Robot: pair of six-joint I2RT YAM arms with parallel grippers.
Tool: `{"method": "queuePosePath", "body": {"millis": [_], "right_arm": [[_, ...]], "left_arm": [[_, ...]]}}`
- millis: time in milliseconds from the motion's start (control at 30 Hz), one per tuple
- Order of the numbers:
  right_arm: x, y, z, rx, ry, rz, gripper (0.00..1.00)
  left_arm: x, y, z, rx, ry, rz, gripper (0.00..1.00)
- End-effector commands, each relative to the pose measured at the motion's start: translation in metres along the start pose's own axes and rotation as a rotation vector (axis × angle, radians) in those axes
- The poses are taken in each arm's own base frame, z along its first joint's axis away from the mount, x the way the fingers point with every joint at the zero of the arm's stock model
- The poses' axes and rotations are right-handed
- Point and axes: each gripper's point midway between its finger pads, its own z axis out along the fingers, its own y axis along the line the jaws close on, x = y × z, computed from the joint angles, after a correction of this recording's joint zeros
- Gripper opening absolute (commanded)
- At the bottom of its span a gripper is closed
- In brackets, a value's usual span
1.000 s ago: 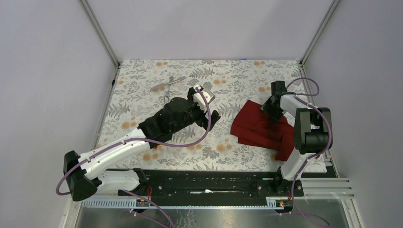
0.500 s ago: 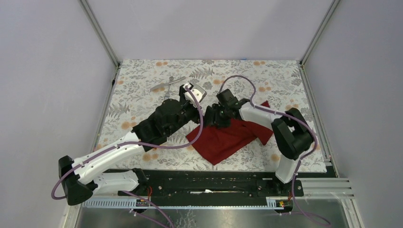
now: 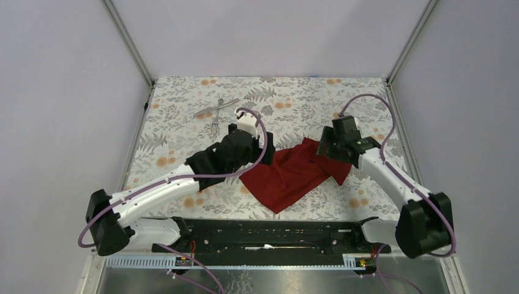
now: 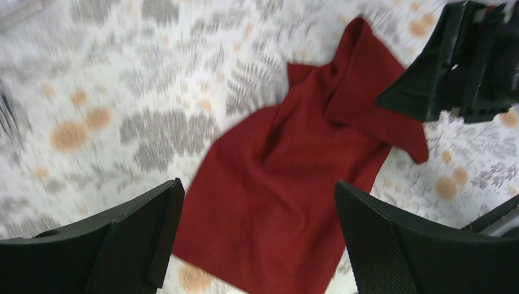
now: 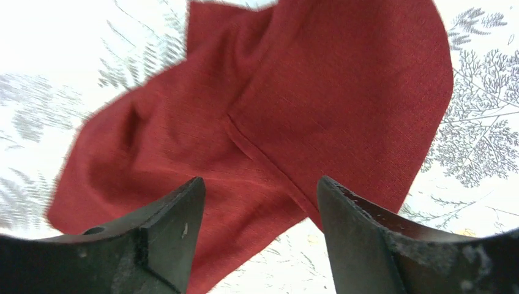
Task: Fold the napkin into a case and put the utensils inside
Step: Move the crumpled napkin to the center of the board, then pick up the crumpled napkin from the center of the board.
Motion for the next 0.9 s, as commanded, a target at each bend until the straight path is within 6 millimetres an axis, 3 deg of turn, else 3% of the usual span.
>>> {"method": "queuePosePath", "body": {"millis": [0, 100, 200, 333, 467, 567, 667, 800, 867], "right_arm": [[0.018, -0.019, 0.013, 0.114, 0.156, -0.206, 0.70], [0.023, -0.019, 0.027, 0.135, 0.215, -0.291, 0.67], [0.021, -0.015, 0.039, 0.156, 0.235, -0.345, 0.66], [0.020, 0.000, 0.058, 0.166, 0.246, -0.396, 0.67], [0.028, 0.016, 0.072, 0.133, 0.273, -0.408, 0.88], [0.036, 0.014, 0.083, 0.136, 0.283, -0.413, 0.89], [0.039, 0.005, 0.093, 0.193, 0.290, -0.410, 0.78], [0.036, 0.006, 0.095, 0.194, 0.270, -0.395, 0.47], [0.035, 0.009, 0.091, 0.172, 0.251, -0.382, 0.26]], "left_arm": [[0.076, 0.020, 0.003, -0.087, 0.220, -0.207, 0.99], [0.121, 0.027, 0.015, -0.058, 0.328, -0.268, 0.99], [0.148, 0.038, 0.026, -0.071, 0.410, -0.281, 0.99], [0.164, 0.048, 0.031, -0.118, 0.446, -0.242, 0.99], [0.175, 0.054, 0.036, -0.152, 0.482, -0.219, 0.99], [0.171, 0.054, 0.042, -0.165, 0.471, -0.220, 0.99], [0.175, 0.057, 0.048, -0.187, 0.477, -0.205, 0.99], [0.186, 0.066, 0.050, -0.227, 0.506, -0.172, 0.99], [0.191, 0.069, 0.051, -0.241, 0.513, -0.165, 0.99]]}}
